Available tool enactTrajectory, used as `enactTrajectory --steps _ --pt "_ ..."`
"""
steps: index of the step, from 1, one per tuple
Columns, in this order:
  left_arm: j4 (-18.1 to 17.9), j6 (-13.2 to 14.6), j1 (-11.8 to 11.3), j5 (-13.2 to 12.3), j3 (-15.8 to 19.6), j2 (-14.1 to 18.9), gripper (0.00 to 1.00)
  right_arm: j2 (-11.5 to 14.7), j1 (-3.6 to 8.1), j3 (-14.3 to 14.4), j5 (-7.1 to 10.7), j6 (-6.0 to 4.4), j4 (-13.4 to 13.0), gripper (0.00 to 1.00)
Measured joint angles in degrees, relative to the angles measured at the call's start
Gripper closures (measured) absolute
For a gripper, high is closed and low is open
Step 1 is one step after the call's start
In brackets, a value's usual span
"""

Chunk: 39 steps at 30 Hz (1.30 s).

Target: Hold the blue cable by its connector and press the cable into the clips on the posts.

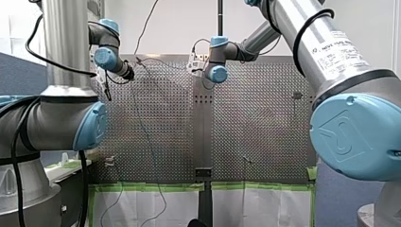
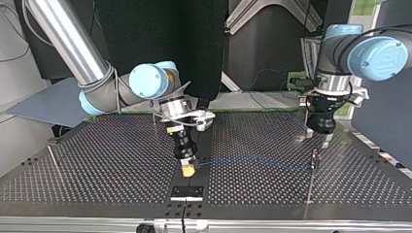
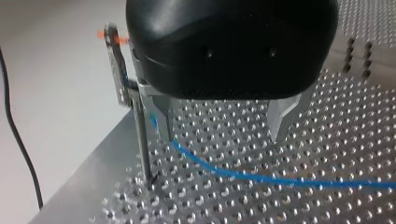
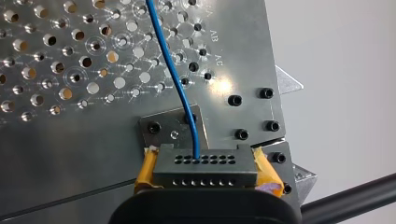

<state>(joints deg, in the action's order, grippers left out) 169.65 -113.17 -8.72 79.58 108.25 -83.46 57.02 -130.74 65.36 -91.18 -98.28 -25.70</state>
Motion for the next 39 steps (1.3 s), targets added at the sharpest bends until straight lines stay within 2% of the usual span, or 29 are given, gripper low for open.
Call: enactTrajectory --steps 6,16,25,39 --pt "2.94 2.56 -0.05 -0.12 -0.81 3.03 0.00 0.00 0.05 0.00 0.03 0.05 0.05 1.00" --pt "7.98 7.20 0.04 1.59 -5.59 7.05 0.00 -0.02 0.10 0.01 -0.03 0.17 0.40 1.00" --pt "10.76 10.90 0.89 1.16 -6.62 7.34 0.00 -0.08 0.10 0.00 0.02 0.16 0.53 1.00" --pt "11.26 12.65 2.81 0.96 -6.52 6.07 0.00 -0.23 0.11 0.03 -0.04 0.17 0.52 1.00"
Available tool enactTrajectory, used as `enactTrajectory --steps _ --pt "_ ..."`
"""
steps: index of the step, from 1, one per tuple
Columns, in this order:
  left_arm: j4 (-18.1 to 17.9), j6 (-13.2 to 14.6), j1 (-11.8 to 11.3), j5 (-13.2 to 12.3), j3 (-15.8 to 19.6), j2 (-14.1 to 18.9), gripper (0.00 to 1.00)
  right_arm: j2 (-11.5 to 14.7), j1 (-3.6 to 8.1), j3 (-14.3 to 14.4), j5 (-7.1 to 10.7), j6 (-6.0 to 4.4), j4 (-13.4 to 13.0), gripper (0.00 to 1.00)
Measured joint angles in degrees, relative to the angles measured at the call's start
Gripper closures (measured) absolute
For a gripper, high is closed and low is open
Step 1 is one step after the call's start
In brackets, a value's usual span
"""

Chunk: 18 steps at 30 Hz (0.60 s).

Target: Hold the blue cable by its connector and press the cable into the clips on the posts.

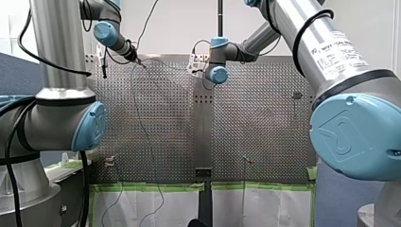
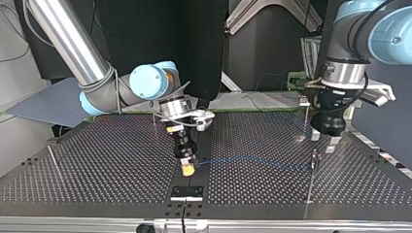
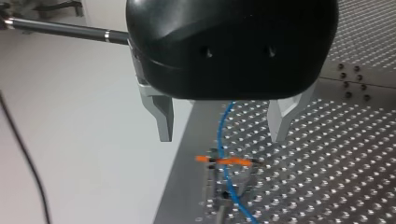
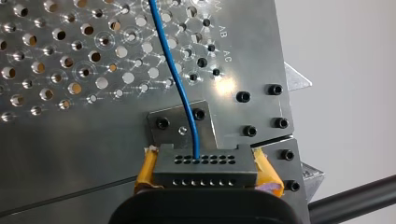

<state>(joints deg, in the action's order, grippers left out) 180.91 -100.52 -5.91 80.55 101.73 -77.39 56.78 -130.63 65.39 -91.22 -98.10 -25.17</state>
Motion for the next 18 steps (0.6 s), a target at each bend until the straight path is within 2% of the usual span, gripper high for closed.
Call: enactTrajectory --steps 7,18 --pt "-0.08 3.53 0.61 1.39 0.14 -1.05 0.00 -0.02 0.00 -0.01 0.06 0.00 0.02 1.00" --pt "-0.03 8.73 0.80 2.58 0.19 -0.97 0.00 -0.08 0.06 -0.02 0.10 -0.01 0.03 1.00"
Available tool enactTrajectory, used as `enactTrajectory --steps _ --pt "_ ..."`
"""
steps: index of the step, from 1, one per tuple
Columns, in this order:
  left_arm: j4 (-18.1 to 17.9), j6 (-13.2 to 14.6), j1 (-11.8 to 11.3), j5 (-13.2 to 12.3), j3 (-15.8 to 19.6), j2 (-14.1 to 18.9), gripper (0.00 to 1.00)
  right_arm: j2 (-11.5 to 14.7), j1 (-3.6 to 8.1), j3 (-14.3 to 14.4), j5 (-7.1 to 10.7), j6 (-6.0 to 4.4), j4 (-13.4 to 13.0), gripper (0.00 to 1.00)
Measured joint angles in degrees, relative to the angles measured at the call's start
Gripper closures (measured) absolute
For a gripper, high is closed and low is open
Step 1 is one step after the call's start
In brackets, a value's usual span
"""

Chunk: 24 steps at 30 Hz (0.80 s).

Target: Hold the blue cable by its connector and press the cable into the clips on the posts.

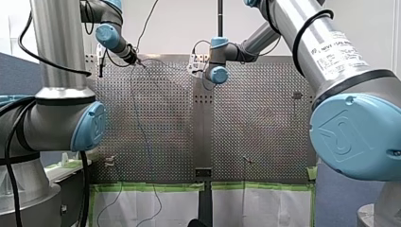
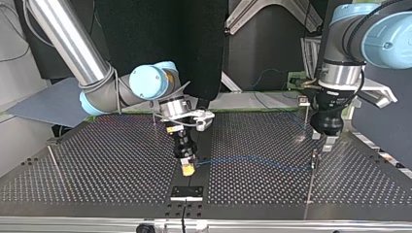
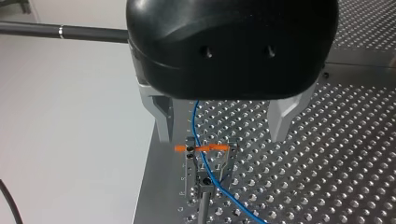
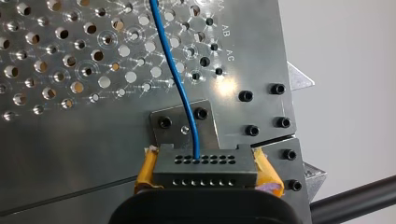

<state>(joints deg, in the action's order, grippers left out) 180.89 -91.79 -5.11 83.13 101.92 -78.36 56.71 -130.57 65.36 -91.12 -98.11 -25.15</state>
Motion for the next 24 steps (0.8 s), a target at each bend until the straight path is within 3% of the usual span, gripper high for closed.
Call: enactTrajectory --steps 24 --pt "-0.08 0.86 -0.20 0.05 -0.04 0.03 0.00 -0.13 0.13 0.00 0.05 -0.25 0.35 1.00"
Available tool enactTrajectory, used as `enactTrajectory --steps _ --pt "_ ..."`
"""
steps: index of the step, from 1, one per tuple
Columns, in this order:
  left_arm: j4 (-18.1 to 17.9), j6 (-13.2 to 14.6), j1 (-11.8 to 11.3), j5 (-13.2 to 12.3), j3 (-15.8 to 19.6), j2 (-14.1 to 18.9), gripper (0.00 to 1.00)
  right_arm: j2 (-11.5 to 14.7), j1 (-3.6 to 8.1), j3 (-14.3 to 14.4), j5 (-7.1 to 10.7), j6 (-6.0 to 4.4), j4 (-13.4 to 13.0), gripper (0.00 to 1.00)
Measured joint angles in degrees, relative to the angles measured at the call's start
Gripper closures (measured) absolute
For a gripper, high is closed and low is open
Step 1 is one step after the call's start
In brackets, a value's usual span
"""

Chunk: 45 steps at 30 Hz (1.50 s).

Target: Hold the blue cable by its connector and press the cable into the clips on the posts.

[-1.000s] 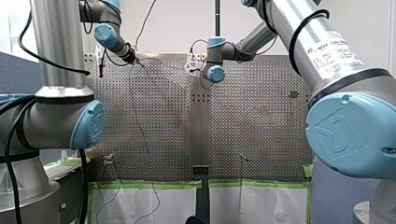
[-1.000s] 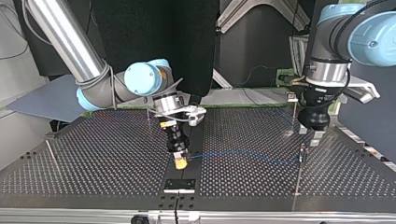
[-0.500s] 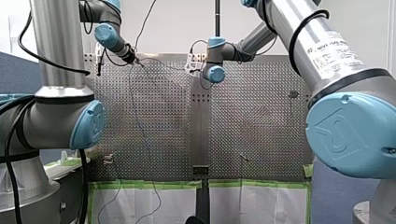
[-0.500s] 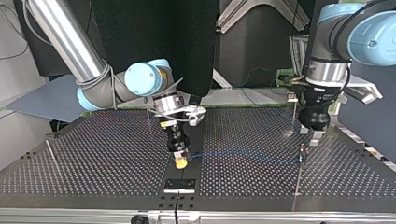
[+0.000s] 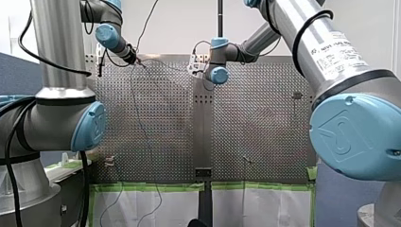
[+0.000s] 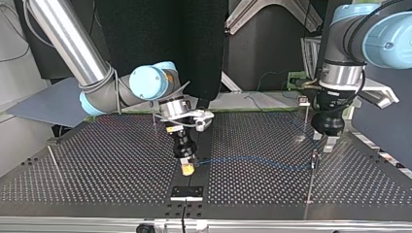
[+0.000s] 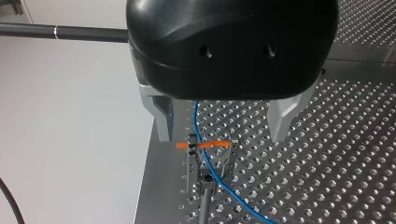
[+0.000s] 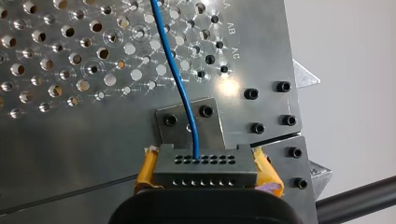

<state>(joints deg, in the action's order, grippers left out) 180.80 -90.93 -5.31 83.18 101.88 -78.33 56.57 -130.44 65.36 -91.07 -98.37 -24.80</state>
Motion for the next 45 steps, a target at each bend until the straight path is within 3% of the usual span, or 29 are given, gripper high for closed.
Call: enactTrajectory --steps 18,29,34,39,45 --pt "0.17 0.26 0.26 -0.70 0.02 0.04 0.00 -0.01 0.18 0.08 -0.23 0.34 0.68 1.00" --pt "-0.20 1.48 1.43 -5.26 -0.41 -0.45 0.00 -0.04 0.24 0.09 -0.31 0.30 0.56 1.00" --pt "-0.93 0.91 2.65 -6.18 -1.60 -1.70 0.00 -0.03 0.26 0.09 -0.34 0.27 0.53 1.00" --pt "-1.96 0.37 4.37 -5.58 -3.05 -3.74 0.00 -0.03 0.24 0.09 -0.34 0.21 0.46 1.00" --pt "-4.24 0.12 7.36 -2.86 -5.19 -6.81 0.00 -0.07 0.24 0.09 -0.29 0.20 0.45 1.00"
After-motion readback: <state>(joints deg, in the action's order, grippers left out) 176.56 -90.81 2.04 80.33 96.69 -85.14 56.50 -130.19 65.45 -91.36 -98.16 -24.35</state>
